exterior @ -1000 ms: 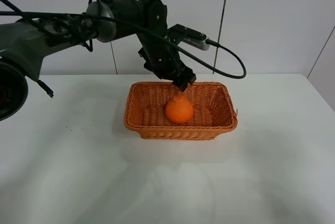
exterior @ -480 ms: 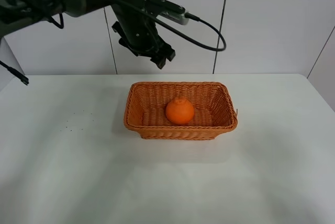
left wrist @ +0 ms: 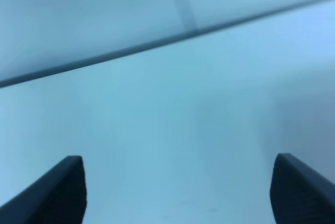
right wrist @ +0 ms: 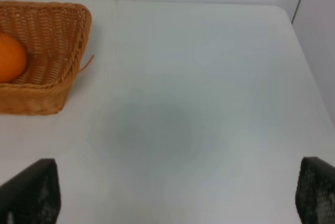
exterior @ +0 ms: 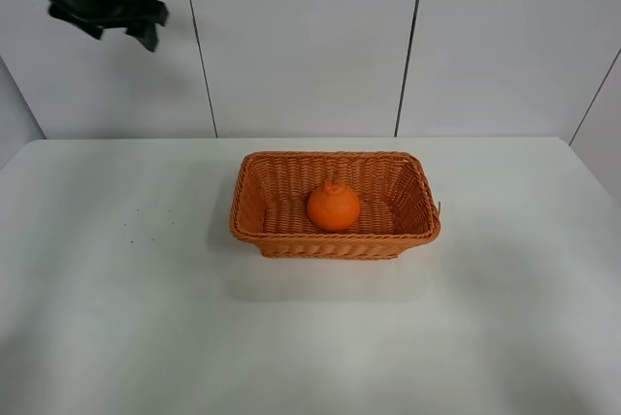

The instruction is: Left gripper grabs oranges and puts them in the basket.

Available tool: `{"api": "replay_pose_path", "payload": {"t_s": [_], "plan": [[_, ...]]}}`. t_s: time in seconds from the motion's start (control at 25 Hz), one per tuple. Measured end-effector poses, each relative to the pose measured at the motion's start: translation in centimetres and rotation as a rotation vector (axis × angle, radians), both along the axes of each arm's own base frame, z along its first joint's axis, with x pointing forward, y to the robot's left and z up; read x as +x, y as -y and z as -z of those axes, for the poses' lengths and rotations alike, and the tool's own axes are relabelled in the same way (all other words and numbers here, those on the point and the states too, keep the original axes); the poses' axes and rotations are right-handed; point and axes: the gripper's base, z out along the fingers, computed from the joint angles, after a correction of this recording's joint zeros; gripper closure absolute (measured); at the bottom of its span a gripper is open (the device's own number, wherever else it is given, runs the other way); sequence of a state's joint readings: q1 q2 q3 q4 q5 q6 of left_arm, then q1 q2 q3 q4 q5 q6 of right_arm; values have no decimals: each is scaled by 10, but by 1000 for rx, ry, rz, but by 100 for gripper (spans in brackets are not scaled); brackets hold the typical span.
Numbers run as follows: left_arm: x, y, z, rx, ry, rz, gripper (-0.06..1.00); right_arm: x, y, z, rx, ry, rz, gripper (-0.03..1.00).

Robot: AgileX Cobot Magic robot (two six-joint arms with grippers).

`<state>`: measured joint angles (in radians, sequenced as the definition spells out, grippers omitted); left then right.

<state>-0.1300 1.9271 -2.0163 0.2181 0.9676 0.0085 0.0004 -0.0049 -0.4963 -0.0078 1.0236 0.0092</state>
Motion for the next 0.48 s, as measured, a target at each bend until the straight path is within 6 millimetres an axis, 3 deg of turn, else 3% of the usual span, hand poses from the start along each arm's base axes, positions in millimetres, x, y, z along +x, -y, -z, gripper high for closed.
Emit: {"api": "replay_pose_path", "payload": {"t_s": [0.12,0.24,0.48], "plan": [[-4,-42,-9,-20,17,-93,12,0,0,0,0,0,0,27],[-7,-68,-12,-43,24,-143,12,0,0,0,0,0,0,27],[-13,-89,-11,-37,-17,-177,12,0,0,0,0,0,0,27]]}}
